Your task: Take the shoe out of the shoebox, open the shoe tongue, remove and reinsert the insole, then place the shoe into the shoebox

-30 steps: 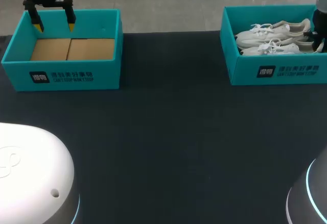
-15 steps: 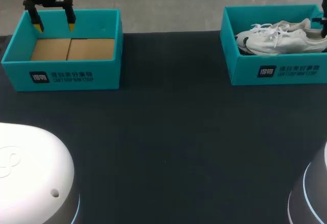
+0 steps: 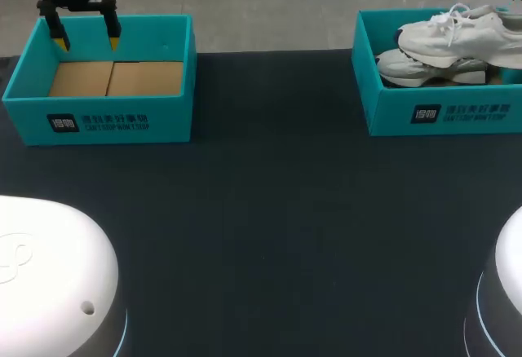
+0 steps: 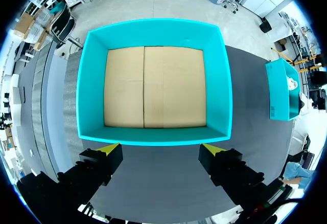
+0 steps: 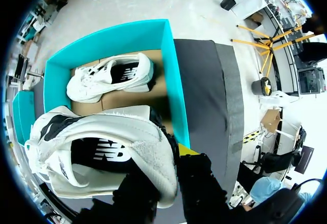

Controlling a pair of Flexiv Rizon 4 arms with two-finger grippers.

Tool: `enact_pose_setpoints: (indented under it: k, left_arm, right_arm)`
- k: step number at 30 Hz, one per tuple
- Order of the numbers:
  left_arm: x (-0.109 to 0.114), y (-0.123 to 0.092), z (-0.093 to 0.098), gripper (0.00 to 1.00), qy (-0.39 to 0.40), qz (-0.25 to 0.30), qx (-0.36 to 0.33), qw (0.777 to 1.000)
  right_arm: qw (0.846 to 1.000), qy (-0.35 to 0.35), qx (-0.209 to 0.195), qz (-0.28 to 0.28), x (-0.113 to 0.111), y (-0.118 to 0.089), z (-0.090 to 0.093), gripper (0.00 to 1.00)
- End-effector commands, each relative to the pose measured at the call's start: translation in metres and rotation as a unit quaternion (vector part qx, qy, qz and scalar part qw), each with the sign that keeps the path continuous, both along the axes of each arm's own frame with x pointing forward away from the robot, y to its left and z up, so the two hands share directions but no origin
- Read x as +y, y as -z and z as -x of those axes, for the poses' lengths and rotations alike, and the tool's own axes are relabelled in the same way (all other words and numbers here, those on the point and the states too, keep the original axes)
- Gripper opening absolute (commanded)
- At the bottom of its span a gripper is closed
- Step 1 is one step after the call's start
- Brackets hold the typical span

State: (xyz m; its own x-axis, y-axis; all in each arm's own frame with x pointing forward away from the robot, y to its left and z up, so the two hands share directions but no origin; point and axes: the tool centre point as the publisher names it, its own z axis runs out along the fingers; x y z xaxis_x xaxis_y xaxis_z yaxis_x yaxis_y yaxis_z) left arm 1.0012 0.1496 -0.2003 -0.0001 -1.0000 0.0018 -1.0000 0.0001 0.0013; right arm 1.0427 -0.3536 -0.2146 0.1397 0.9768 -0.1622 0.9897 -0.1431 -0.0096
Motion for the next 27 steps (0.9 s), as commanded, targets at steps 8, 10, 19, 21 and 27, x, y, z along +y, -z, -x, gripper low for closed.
enact_pose_setpoints:
  k: [8,10,19,21,27]
  left_arm:
    - [0.0,0.0,0.0,1.0,0.0,0.0,0.0,1.0]
    - [0.0,0.0,0.0,1.0,0.0,0.0,0.0,1.0]
    - [0.0,0.0,0.0,1.0,0.0,0.0,0.0,1.0]
    - [0.0,0.0,0.0,1.0,0.0,0.0,0.0,1.0]
    - [0.0,0.0,0.0,1.0,0.0,0.0,0.0,1.0]
  right_arm:
    - [1.0,-0.005,-0.027,0.006,0.018,-0.055,0.021,0.0]
    - [1.0,-0.005,-0.027,0.006,0.018,-0.055,0.021,0.0]
    - [1.0,-0.005,-0.027,0.006,0.018,-0.055,0.021,0.0]
    - [1.0,-0.005,-0.027,0.006,0.018,-0.055,0.021,0.0]
    - [0.999,0.01,-0.051,0.01,0.045,-0.062,0.057,0.0]
